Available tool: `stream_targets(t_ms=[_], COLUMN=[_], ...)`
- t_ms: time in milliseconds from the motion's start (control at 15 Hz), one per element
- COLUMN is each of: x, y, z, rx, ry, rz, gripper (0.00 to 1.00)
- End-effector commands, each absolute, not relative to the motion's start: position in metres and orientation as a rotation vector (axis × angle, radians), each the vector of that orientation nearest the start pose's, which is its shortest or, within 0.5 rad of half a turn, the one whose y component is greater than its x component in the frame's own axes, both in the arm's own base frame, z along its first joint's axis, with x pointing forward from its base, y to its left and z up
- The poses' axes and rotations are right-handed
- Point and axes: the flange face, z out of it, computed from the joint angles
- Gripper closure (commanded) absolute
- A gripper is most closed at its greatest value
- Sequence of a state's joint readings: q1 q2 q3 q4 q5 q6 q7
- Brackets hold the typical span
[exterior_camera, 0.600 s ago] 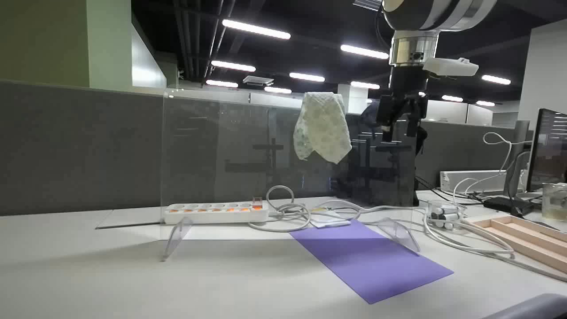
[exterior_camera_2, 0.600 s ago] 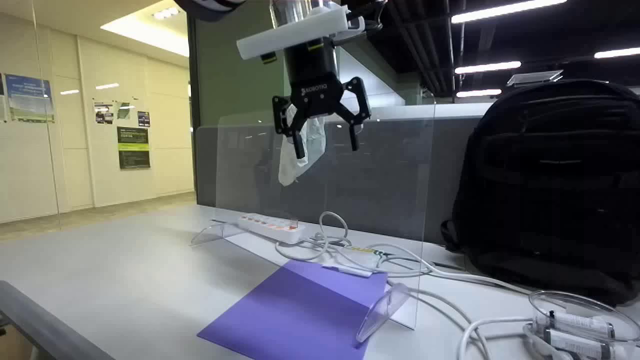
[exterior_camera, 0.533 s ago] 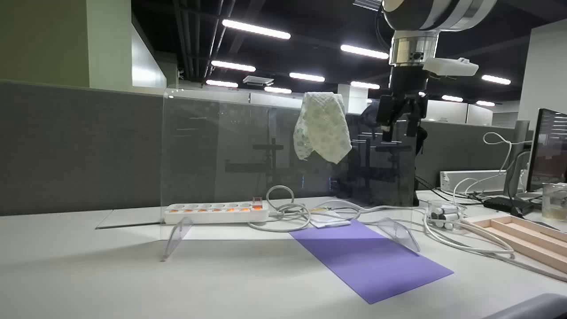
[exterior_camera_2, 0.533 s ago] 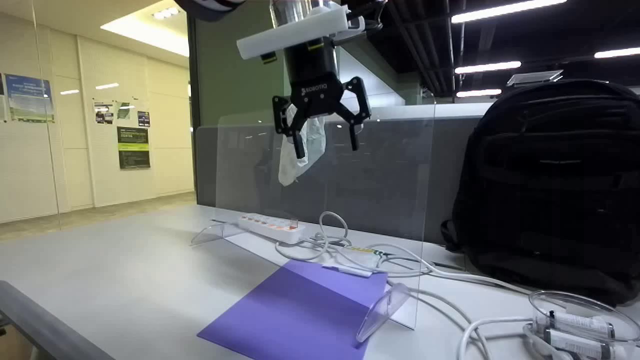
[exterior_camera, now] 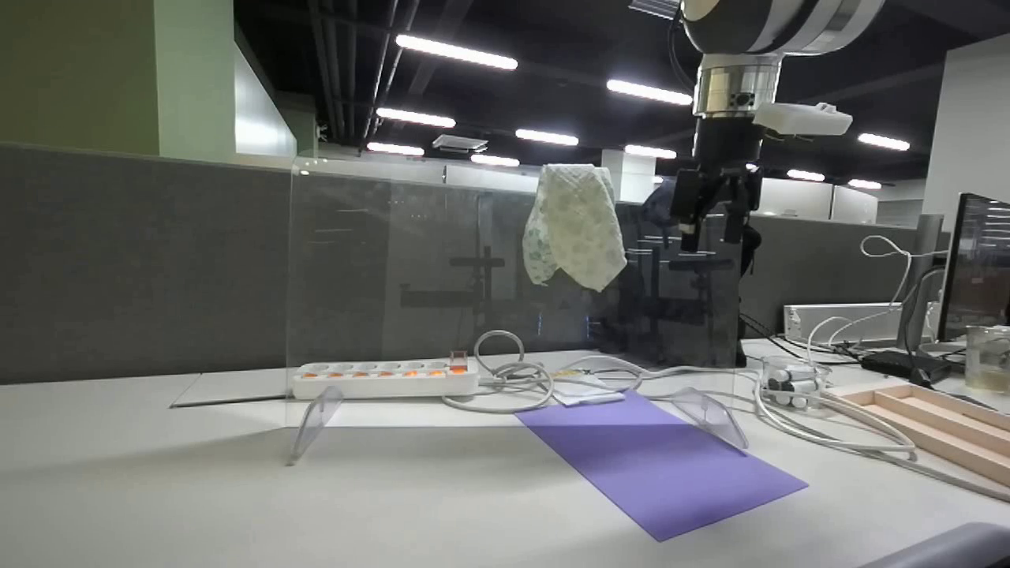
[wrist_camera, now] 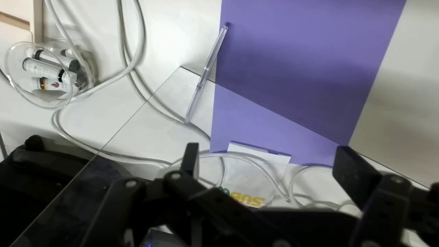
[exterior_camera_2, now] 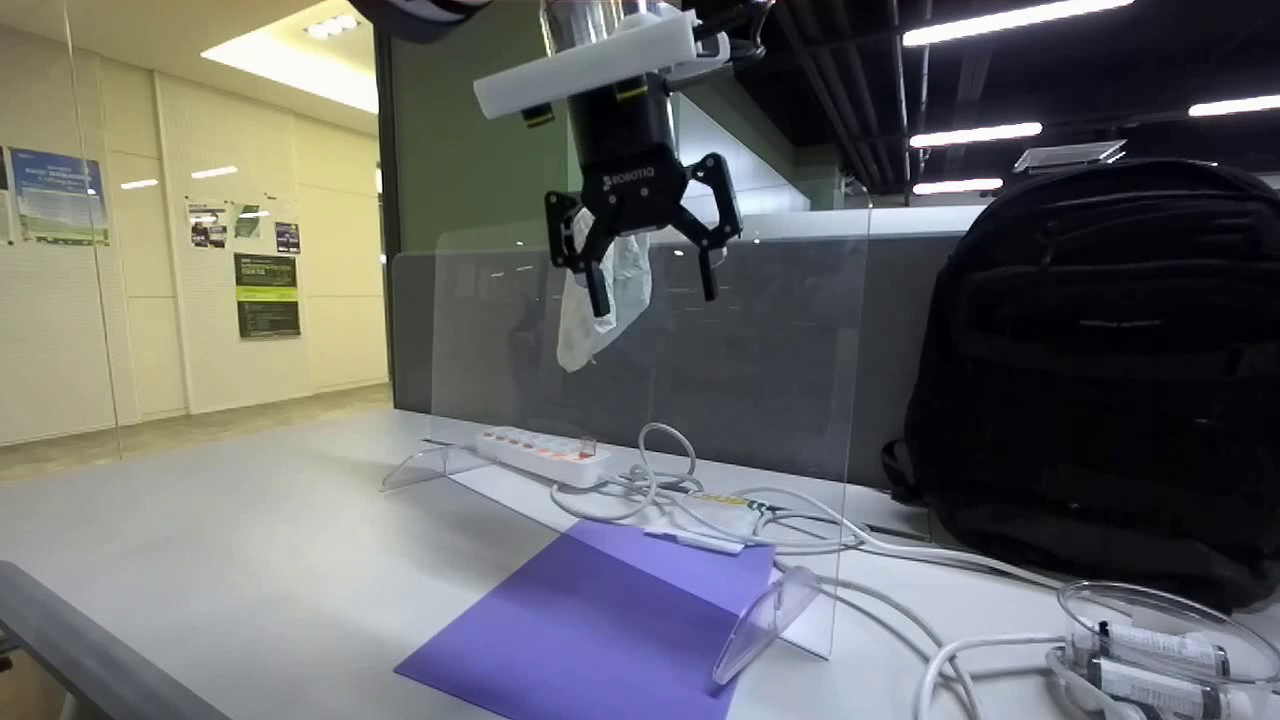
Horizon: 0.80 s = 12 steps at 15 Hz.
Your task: Remove the towel from the rack.
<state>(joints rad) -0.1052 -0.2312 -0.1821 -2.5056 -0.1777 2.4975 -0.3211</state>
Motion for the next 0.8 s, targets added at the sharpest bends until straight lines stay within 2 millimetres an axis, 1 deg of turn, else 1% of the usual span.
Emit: stream_targets(t_ms=[0,267,467,733], x=[0.445,0.453,0.463,0.47], y=[-0.13,-0.106,-0.081,-0.052], z=[0.388,0.393,0.397,0.395], rx=[-3.259,-3.213,-3.184,-3.141], ry=[-0.268,-0.348,-0.369,-0.355], rz=[-0.307,-0.441,-0.553,-0.644], gripper=[0.0,0.0,0.0,0.0])
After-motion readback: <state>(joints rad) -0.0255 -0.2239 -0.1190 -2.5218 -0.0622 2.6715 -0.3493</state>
